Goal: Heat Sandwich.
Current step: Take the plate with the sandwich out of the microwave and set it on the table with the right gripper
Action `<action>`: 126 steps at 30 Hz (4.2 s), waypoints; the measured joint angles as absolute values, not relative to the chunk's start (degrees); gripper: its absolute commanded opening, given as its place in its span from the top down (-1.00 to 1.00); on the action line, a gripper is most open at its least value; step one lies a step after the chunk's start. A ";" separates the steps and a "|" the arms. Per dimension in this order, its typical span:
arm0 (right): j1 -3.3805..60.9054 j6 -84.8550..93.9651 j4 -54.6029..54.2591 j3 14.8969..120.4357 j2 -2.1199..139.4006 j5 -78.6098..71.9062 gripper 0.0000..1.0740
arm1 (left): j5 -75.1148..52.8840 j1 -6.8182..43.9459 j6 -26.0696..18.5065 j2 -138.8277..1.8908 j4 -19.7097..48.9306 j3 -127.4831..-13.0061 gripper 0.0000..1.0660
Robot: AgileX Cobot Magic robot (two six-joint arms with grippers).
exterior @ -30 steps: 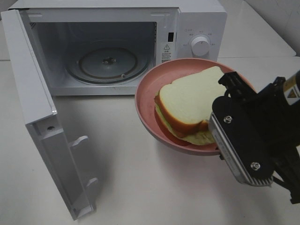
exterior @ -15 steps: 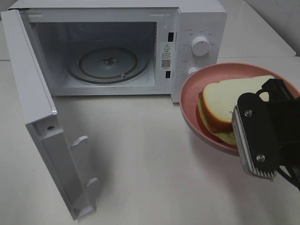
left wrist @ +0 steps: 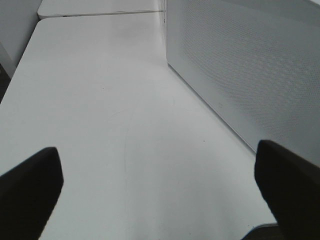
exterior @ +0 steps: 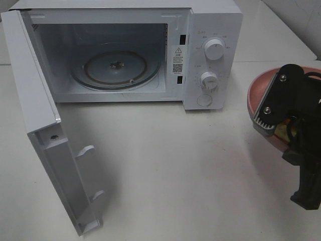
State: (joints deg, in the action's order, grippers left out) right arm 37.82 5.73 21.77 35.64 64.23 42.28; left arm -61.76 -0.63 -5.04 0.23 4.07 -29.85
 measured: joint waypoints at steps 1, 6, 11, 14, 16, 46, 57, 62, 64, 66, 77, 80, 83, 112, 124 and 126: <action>37.82 3.15 21.77 35.64 64.23 43.14 1.00 | -61.76 -0.63 -5.04 0.23 4.07 -29.85 -0.88; 37.82 -2.58 22.00 35.64 64.23 44.00 1.00 | -61.76 -0.63 -5.04 0.23 4.07 -29.85 -0.88; 37.82 -8.08 23.84 35.64 64.52 44.00 1.00 | -61.76 -0.63 -5.04 0.23 4.07 -29.85 -0.88; 37.76 -10.94 25.90 35.64 65.83 44.00 1.00 | -61.76 -0.63 -5.04 0.23 4.07 -29.85 -0.88; 37.64 -11.40 26.30 35.64 66.58 43.95 1.00 | -61.76 -0.63 -5.04 0.23 4.07 -29.85 -0.88; 16.33 -18.91 27.56 35.64 87.66 25.27 1.00 | -61.76 -0.63 -5.04 0.23 4.07 -29.74 -0.88; 15.81 -21.26 29.68 37.93 94.37 22.29 1.00 | -61.76 -0.63 -5.04 0.23 4.07 -29.74 -0.88; 15.81 -23.15 31.86 38.90 97.46 21.72 1.00 | -61.76 -0.63 -5.04 0.23 4.07 -29.68 -0.88; 15.81 -23.32 31.91 38.90 98.26 21.72 1.00 | -61.76 -0.63 -5.04 0.23 4.07 -29.68 -0.88; 15.81 -23.61 32.09 38.90 98.61 21.54 1.00 | -61.76 -0.63 -5.04 0.23 4.07 -29.68 -0.88; 15.81 -24.41 32.20 39.53 98.61 21.72 0.94 | -61.76 -0.63 -5.04 0.23 4.07 -29.68 -0.88; 15.81 -24.64 32.26 39.53 98.61 21.72 0.93 | -61.76 -0.63 -5.04 0.23 4.07 -29.68 -0.88; 15.81 -24.64 32.31 39.53 98.61 21.72 0.90 | -61.76 -0.63 -5.04 0.23 4.07 -29.68 -0.88; 15.81 -20.57 26.36 39.59 92.07 23.61 -0.52 | -61.76 -0.63 -5.04 0.23 4.07 -29.68 -0.88; 15.81 -12.66 15.64 39.59 80.62 29.91 -0.46 | -61.76 -0.63 -5.04 0.23 4.07 -29.68 -0.88; 15.81 -12.43 15.30 39.59 79.53 30.48 -0.45 | -61.76 -0.63 -5.04 0.23 4.07 -29.68 -0.88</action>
State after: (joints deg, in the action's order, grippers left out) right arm 15.81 -12.43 15.30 39.59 79.53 30.48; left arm -61.76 -0.63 -5.04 0.23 4.07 -29.68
